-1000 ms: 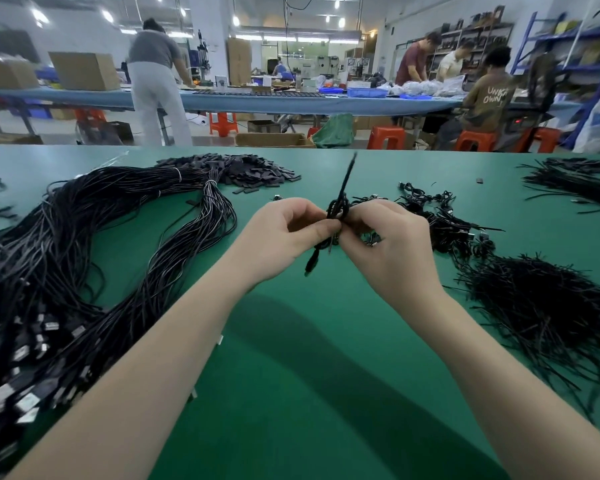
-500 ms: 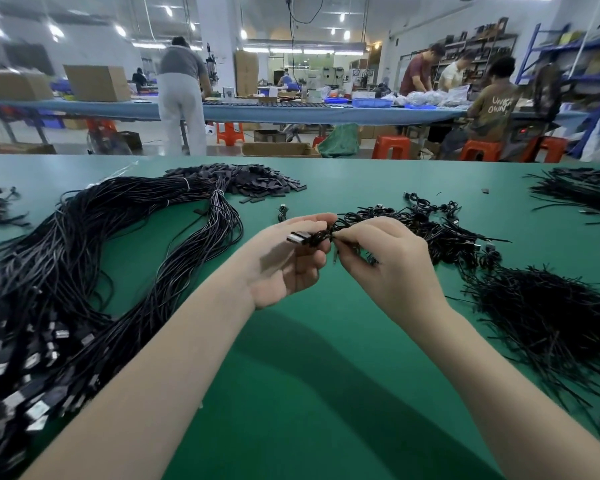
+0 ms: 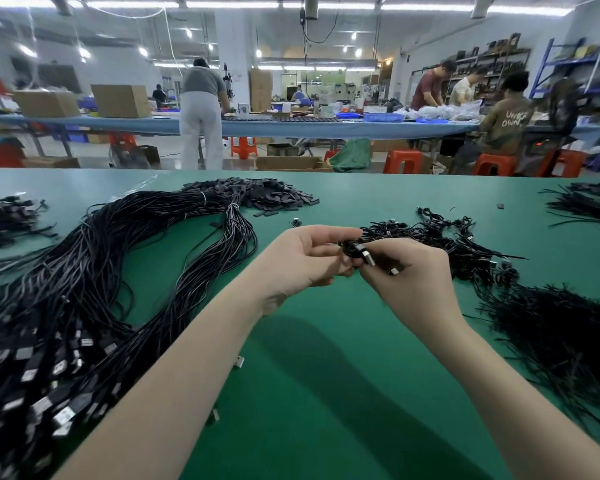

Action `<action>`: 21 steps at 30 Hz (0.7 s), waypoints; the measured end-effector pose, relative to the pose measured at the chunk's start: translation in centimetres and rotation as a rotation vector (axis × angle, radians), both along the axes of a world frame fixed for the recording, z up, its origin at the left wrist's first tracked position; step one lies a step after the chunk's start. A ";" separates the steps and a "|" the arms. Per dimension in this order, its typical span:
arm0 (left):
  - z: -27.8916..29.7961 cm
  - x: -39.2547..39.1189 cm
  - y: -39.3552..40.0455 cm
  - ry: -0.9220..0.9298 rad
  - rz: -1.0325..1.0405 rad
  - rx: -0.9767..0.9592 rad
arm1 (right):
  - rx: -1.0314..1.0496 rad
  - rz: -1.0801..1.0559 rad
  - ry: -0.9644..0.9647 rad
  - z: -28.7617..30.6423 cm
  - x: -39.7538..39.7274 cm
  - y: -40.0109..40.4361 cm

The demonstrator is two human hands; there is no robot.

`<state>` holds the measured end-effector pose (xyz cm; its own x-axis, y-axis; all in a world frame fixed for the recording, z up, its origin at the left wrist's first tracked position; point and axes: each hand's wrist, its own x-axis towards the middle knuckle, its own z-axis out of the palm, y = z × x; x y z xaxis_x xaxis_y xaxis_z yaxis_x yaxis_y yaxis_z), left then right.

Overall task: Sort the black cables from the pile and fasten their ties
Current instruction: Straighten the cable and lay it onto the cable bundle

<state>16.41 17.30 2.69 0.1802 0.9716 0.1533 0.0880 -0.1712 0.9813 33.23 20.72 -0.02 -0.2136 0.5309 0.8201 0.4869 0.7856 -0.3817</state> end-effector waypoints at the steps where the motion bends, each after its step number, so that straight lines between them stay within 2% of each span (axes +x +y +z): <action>1: 0.1 0.0 -0.1 0.004 -0.002 0.024 | -0.001 0.003 0.011 0.0 0.0 0.0; 4: 0.3 0.0 -0.3 0.065 0.000 0.095 | -0.019 0.014 0.025 0.2 0.1 -0.1; 7: 0.3 0.3 -0.4 0.201 0.103 0.212 | -0.058 0.027 0.055 0.3 0.2 -0.3; 12: 0.2 -0.1 -0.1 0.552 0.257 0.617 | -0.116 0.061 0.054 0.6 0.1 -0.5; 13: 0.1 -0.2 0.0 0.542 0.263 0.652 | -0.116 0.064 0.058 0.6 0.0 -0.5; 15: -0.1 -0.1 0.2 0.421 0.285 0.592 | -0.111 0.064 0.063 0.7 -0.1 -0.6; 19: -1.0 0.6 0.4 0.542 0.388 0.675 | 0.025 0.077 -0.025 0.7 -0.3 -0.9; 21: -1.2 0.8 0.5 0.510 0.382 0.625 | 0.131 0.059 -0.080 0.5 -0.6 -1.1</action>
